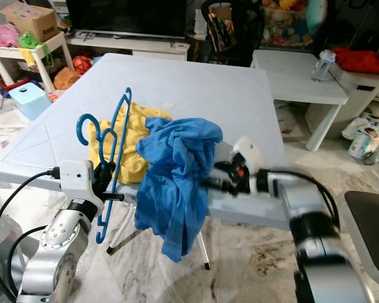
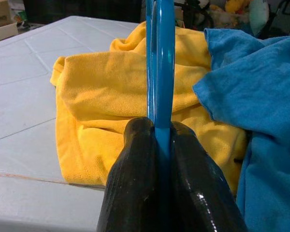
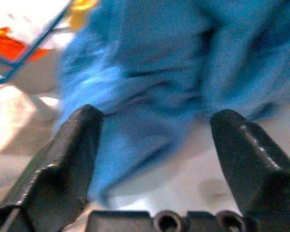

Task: Hang hanger

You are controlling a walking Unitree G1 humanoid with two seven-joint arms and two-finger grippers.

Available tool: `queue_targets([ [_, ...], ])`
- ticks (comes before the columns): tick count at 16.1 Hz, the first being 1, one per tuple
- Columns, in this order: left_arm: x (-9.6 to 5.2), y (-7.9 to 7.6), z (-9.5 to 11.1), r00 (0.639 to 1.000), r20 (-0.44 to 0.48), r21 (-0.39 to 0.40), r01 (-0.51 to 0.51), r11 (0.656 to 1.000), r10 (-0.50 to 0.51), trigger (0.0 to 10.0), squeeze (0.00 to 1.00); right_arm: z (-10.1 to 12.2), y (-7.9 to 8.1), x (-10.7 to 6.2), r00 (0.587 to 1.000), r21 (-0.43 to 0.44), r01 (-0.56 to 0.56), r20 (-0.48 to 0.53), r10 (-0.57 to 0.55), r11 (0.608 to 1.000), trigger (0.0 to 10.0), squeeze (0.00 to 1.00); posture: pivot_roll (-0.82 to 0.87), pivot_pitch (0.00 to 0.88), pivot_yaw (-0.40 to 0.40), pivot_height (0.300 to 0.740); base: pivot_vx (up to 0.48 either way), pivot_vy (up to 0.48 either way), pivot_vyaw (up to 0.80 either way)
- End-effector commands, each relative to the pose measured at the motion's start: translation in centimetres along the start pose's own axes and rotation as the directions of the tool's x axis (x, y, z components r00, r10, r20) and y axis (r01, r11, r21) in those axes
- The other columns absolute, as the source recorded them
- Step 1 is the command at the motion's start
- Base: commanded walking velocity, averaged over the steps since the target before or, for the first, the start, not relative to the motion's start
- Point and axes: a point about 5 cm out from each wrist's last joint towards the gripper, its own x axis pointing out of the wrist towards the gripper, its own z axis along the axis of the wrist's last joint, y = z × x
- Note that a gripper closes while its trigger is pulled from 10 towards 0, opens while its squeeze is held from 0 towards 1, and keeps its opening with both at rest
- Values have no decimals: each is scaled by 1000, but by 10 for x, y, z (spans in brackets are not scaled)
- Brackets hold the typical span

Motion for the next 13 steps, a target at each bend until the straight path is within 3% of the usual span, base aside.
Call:
queue_targets([
  [1, 2, -3, 0, 1000, -5, -1, 21, 1000, -21, 10000, 0, 2, 10, 2, 998, 17, -68, 16, 67, 998, 10000, 1000, 35, 0, -29, 740, 0, 0, 0],
  [5, 1, -4, 0, 999, -9, -5, 31, 1000, -31, 10000, 0, -12, 30, 15, 996, 72, -84, 16, 83, 994, 10000, 1000, 33, 0, -25, 740, 0, 0, 0],
  [6, 1, -5, 0, 999, -9, -6, 34, 999, -34, 10000, 0, -15, 33, 28, 1000, 95, -3, 24, 1, 995, 10000, 816, 33, 0, -25, 740, 0, 0, 0],
  [8, 2, -6, 0, 999, -9, -8, 35, 999, -36, 10000, 0, -15, 35, 35, 996, 107, 79, 30, -83, 991, 10000, 804, 30, 0, -26, 740, 0, 0, 0],
  [9, 2, -7, 0, 999, -9, -9, 37, 999, -37, 10000, 0, -14, 39, 41, 993, 102, 113, 35, -117, 988, 10000, 753, 31, 0, -26, 740, 0, 0, 0],
  [10, 2, -7, 0, 999, -9, -11, 37, 999, -37, 10000, 0, -12, 41, 44, 989, 84, 139, 38, -143, 987, 10000, 620, 31, 0, -26, 740, 0, 0, 0],
  [11, 2, -7, -1, 999, -10, -12, 38, 999, -38, 10000, 0, -8, 42, 48, 980, 97, 187, 54, -193, 977, 10000, 184, 30, 0, -28, 740, 0, 0, 0],
  [12, 2, -7, -1, 999, -11, -12, 37, 999, -38, 10000, 0, -7, 44, 51, 976, 93, 205, 59, -211, 974, 10000, 39, 29, 0, -29, 740, 0, 0, 0],
  [13, 2, -7, -1, 999, -11, -12, 37, 999, -37, 10000, 0, -7, 45, 53, 973, 77, 218, 54, -223, 973, 10000, 0, 29, 0, -29, 740, 0, 0, 0],
])
